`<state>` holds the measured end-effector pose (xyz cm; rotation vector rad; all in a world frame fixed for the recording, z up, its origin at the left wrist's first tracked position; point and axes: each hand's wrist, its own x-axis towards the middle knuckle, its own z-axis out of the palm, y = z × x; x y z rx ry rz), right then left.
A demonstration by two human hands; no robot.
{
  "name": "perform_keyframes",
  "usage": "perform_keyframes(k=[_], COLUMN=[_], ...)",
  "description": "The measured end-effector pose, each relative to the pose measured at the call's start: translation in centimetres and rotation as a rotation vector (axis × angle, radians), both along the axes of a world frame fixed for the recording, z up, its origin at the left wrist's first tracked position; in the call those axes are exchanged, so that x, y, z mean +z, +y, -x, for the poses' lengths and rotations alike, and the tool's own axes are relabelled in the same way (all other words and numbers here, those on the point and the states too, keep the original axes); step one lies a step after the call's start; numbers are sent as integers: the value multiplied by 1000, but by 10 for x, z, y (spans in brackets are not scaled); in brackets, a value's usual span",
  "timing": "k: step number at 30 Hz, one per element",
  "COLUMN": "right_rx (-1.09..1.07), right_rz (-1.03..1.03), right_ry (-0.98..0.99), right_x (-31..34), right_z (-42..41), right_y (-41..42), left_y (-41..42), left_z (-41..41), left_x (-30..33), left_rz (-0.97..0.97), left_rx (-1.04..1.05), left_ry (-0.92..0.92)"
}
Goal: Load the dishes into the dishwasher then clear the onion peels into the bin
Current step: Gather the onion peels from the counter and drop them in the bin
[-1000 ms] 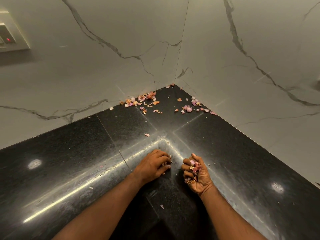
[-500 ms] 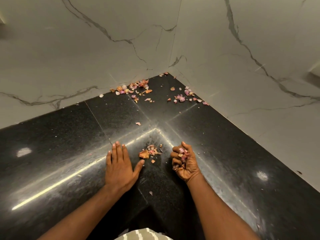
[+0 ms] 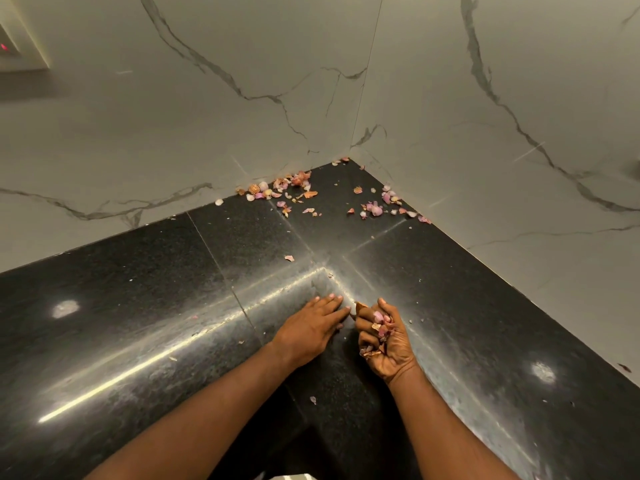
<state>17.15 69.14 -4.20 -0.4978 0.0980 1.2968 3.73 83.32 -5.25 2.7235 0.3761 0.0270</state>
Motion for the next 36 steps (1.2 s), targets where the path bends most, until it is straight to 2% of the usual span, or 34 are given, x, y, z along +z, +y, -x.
perform_keyframes(k=[8, 11, 14, 16, 21, 26, 29, 32, 36], right_rx=[-23, -24, -23, -15, 1, 6, -29, -41, 1], right_rz=[0, 0, -18, -25, -35, -23, 23, 42, -8], right_ry=[6, 14, 9, -1, -11, -27, 4, 30, 19], right_x=[-4, -4, -1, 1, 2, 3, 7, 5, 2], right_z=[-2, -2, -1, -2, -1, 0, 0, 0, -2], right_y=[0, 2, 3, 3, 5, 4, 3, 4, 6], left_y=[11, 21, 25, 24, 13, 25, 32, 28, 29], left_z=[24, 31, 43, 45, 31, 18, 14, 14, 15], left_x=[24, 30, 26, 25, 34, 46, 49, 46, 46], left_rz=[39, 101, 116, 123, 225, 355, 258, 204, 405], left_rx=[59, 240, 415, 457, 454, 447, 466, 469, 397], left_ry=[-99, -173, -100, -48, -70, -14, -34, 23, 97])
